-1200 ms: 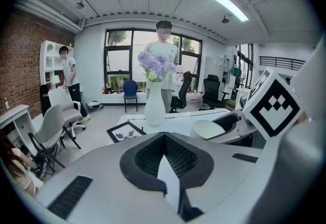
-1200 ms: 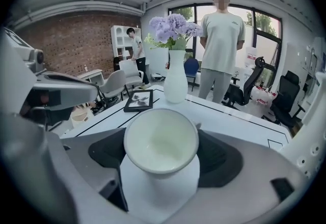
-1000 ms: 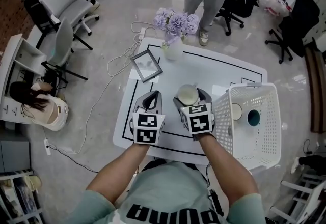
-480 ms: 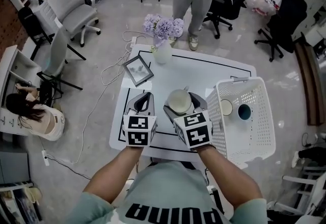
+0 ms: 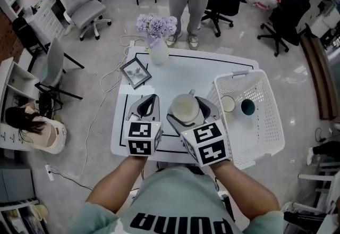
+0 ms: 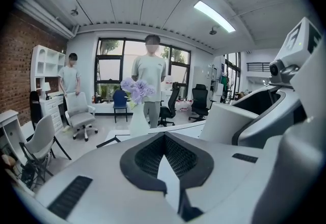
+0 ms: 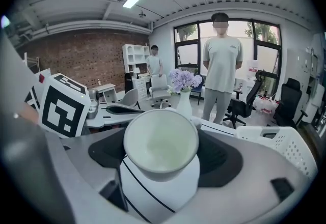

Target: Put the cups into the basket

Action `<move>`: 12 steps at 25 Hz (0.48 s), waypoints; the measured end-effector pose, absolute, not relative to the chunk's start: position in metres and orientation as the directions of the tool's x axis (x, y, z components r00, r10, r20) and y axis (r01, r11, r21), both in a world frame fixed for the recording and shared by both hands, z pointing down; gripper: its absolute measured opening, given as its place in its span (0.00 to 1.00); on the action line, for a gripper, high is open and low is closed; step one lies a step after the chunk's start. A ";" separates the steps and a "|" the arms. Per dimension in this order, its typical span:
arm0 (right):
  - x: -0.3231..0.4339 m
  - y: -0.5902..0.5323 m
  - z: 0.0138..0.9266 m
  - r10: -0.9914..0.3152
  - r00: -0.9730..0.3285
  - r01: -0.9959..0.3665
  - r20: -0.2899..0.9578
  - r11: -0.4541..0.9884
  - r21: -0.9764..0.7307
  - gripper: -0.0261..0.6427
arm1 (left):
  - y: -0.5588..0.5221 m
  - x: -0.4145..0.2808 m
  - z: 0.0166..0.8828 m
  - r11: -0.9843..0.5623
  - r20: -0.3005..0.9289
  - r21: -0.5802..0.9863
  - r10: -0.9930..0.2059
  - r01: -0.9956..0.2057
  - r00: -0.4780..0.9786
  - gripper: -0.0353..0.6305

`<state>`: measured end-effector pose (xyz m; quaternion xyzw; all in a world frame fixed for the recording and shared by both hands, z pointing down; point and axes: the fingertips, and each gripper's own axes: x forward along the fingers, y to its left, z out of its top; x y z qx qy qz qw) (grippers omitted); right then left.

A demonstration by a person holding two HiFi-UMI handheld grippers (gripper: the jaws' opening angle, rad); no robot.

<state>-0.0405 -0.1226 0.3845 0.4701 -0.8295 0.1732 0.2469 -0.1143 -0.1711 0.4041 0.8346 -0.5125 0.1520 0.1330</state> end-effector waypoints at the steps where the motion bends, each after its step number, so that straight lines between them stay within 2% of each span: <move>1: -0.036 -0.120 0.380 -0.700 -0.433 -0.869 0.568 0.492 -0.056 0.64 | -0.169 -0.110 0.401 -0.447 0.387 0.066 -0.813 -0.892 0.436 0.06; 12: 0.021 -0.092 0.346 -0.752 -0.382 -0.901 0.537 0.432 -0.037 0.64 | -0.153 -0.056 0.380 -0.547 0.350 0.074 -0.768 -0.834 0.535 0.06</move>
